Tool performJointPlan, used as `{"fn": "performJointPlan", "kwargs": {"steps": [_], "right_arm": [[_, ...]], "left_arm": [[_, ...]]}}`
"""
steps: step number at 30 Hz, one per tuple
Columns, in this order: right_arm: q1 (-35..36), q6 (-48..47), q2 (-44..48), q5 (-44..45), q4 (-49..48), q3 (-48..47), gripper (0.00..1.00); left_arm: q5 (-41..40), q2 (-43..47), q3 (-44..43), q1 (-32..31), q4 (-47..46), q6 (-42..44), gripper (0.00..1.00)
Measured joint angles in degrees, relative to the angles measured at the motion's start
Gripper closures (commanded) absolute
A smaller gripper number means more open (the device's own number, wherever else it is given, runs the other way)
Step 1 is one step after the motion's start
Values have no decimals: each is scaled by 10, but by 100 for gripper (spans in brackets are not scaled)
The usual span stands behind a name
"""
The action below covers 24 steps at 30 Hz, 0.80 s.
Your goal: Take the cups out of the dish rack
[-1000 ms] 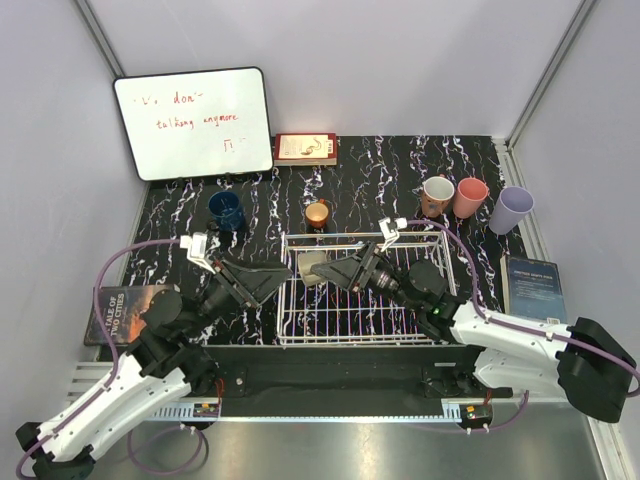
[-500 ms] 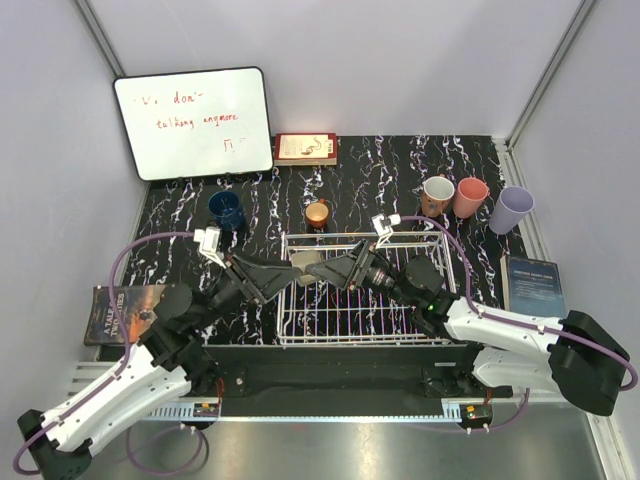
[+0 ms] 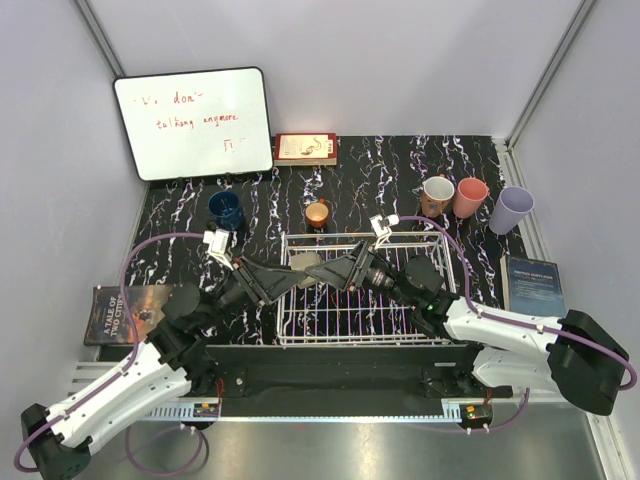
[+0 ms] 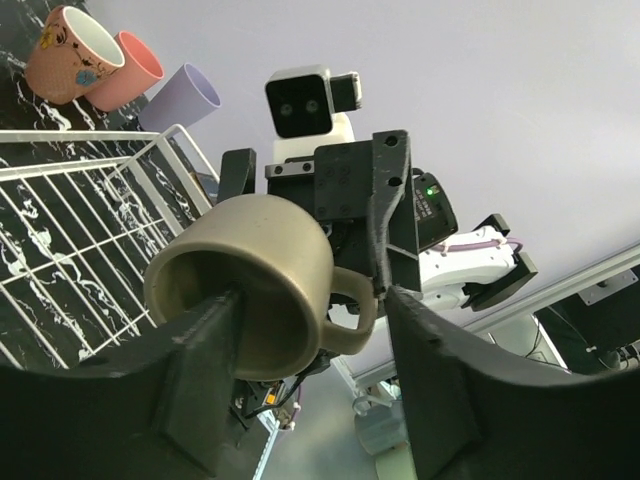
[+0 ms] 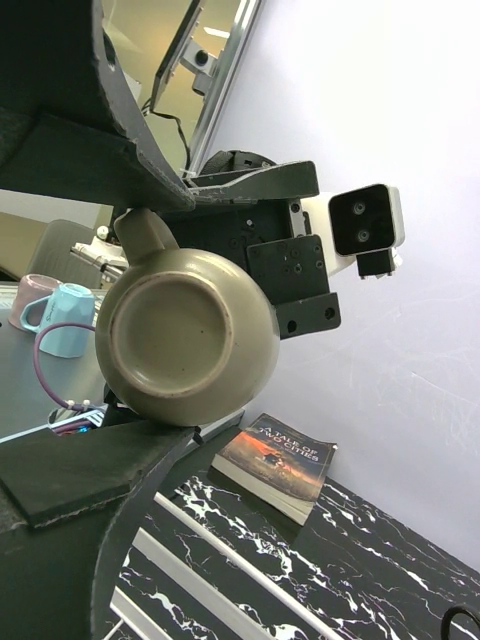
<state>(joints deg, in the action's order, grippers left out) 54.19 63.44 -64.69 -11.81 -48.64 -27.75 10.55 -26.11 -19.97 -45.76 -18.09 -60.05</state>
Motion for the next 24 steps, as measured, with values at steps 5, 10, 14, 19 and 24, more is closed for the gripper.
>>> {"fn": "performJointPlan", "kwargs": {"steps": [5,10,14,19,24], "right_arm": [[0,1,-3,-3,-3,0,100],[0,1,-3,-3,-9,0,100],[-2,1,-4,-8,-17,0,100],[-5,5,-4,-12,-43,-1,100],[-9,7,-8,-12,-36,1,100]], "left_arm": [[5,-2,1,0,-16,-1,52],[13,-7,3,0,-34,-3,65],[17,-7,10,-1,-52,-20,98],[27,-8,13,-3,-74,-30,100],[28,-13,14,-3,-76,-30,100]]}}
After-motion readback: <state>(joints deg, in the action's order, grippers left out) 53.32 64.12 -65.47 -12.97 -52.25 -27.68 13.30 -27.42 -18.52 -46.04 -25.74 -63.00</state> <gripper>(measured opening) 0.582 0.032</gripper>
